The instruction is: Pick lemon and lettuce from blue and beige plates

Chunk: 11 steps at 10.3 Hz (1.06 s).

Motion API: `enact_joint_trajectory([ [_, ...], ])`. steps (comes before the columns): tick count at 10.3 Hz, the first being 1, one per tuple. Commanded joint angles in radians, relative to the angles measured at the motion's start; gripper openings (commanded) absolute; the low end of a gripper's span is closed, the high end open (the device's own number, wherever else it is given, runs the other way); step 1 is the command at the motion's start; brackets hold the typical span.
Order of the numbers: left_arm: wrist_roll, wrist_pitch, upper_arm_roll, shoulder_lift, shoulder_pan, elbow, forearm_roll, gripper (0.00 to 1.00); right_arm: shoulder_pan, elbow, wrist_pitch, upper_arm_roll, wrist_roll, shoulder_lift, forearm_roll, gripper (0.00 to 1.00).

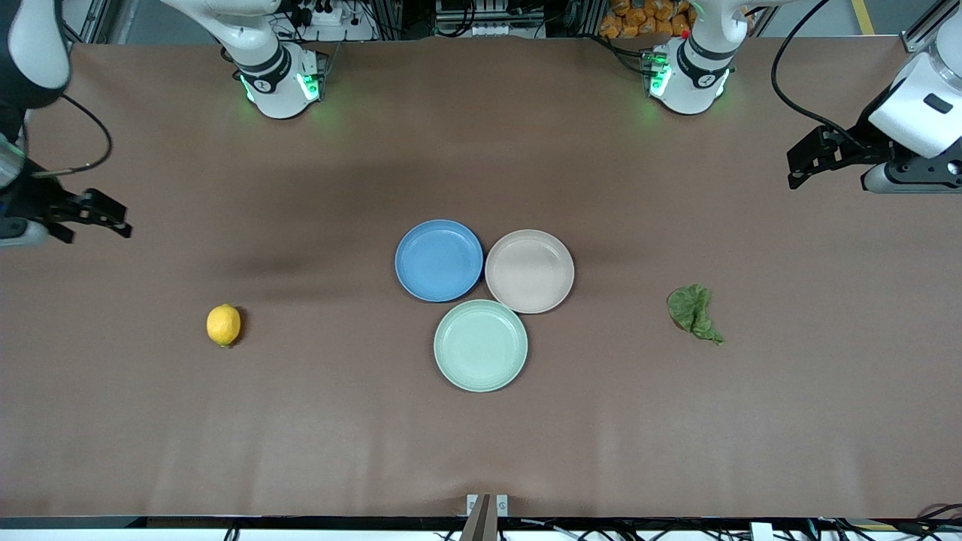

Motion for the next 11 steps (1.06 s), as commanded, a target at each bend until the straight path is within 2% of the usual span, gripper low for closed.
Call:
enact_joint_trajectory([
  [1, 0.030, 0.002, 0.005, -0.006, 0.004, 0.002, -0.021, 1.00, 0.031, 0.134, -0.088, -0.009, 0.065, 0.018, -0.037, 1.00],
  [4, 0.030, 0.002, 0.005, -0.006, 0.004, 0.002, -0.022, 1.00, 0.051, 0.241, -0.162, -0.004, 0.139, 0.023, -0.056, 1.00],
  [6, 0.022, 0.002, 0.005, -0.006, 0.004, 0.002, -0.025, 1.00, 0.055, 0.317, -0.256, 0.026, 0.191, 0.034, -0.056, 1.00],
  [8, 0.021, 0.002, 0.004, -0.006, 0.004, 0.002, -0.024, 1.00, 0.053, 0.354, -0.307, 0.055, 0.234, 0.032, -0.057, 1.00],
  [11, 0.032, 0.000, 0.005, -0.006, 0.004, 0.002, -0.024, 1.00, 0.052, 0.355, -0.316, 0.055, 0.237, 0.032, -0.054, 1.00],
])
